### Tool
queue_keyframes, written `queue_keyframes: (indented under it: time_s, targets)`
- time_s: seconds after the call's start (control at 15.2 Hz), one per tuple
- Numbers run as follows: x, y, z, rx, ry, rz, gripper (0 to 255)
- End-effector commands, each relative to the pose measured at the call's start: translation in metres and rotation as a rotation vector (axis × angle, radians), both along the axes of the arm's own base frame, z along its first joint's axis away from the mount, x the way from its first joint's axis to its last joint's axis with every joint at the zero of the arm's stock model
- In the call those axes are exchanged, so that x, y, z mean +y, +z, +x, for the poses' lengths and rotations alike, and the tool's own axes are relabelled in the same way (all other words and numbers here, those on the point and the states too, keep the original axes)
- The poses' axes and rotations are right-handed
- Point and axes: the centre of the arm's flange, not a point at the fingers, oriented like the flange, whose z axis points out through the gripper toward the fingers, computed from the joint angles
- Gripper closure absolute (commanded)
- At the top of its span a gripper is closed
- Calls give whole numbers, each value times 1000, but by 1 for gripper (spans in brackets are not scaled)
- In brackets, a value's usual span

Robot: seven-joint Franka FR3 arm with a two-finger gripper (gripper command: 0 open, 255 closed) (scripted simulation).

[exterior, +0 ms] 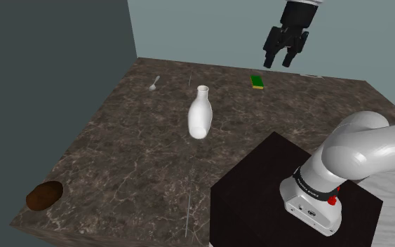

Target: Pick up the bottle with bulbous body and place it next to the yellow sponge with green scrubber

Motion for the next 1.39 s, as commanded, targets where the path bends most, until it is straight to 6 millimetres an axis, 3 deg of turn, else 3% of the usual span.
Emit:
queue_keyframes:
  time_s: [0.0, 1.25, 1.32]
  targets:
    - [0, 0, 0, 0, 0, 0, 0]
    - [136, -121, 177, -65, -43, -164, 0]
    - [138, -122, 180, -66, -43, -166, 0]
